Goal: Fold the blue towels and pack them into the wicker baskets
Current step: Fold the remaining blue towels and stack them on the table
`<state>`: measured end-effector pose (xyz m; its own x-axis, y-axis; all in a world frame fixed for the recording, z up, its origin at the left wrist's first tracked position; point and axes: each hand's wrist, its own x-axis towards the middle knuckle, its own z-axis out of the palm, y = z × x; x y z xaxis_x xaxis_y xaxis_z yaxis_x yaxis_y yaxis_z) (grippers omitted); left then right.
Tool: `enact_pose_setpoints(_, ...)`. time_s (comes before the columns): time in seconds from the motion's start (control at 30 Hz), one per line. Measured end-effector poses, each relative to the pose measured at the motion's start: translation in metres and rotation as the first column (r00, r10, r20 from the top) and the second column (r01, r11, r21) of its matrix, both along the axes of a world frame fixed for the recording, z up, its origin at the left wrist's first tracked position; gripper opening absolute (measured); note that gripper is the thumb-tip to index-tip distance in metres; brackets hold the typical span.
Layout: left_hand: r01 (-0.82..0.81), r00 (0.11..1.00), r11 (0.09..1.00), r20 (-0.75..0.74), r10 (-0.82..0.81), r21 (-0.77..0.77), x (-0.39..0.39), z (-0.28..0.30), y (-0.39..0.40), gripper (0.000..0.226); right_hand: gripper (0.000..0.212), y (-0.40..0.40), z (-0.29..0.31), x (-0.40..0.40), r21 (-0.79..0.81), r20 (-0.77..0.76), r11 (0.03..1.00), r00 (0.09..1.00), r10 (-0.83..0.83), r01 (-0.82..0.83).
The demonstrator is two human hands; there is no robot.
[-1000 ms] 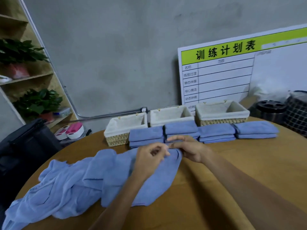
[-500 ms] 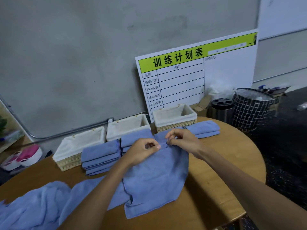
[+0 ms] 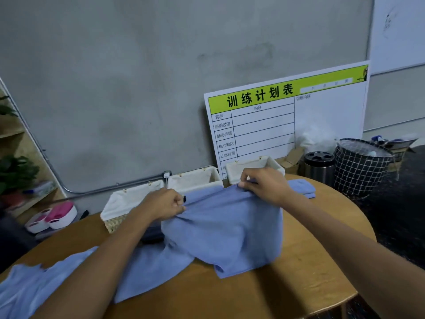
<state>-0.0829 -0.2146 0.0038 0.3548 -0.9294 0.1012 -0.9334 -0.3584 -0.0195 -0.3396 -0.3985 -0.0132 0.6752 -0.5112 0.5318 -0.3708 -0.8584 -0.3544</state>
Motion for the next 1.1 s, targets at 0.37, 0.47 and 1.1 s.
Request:
enact_pose_setpoints(0.37, -0.051, 0.962, 0.844, -0.254, -0.103, -0.534, 0.039, 0.063, 0.075, 0.032, 0.035, 0.019, 0.071, 0.008, -0.088, 0.046, 0.995, 0.998, -0.044, 0.048)
enact_pose_setpoints(0.47, -0.067, 0.969, 0.729, -0.219, -0.115, -0.681, 0.038, 0.074, 0.080, 0.033, 0.052, 0.014, 0.083, 0.004, -0.039, 0.097, 0.997, 0.993, -0.065, 0.070)
enact_pose_setpoints(1.1, 0.000, 0.945, 0.788, 0.257, 0.202, -0.616, 0.041, 0.073, 0.123, 0.039, 0.065, 0.004, 0.083, -0.002, 0.031, 0.104, 0.988, 0.983, -0.151, 0.148)
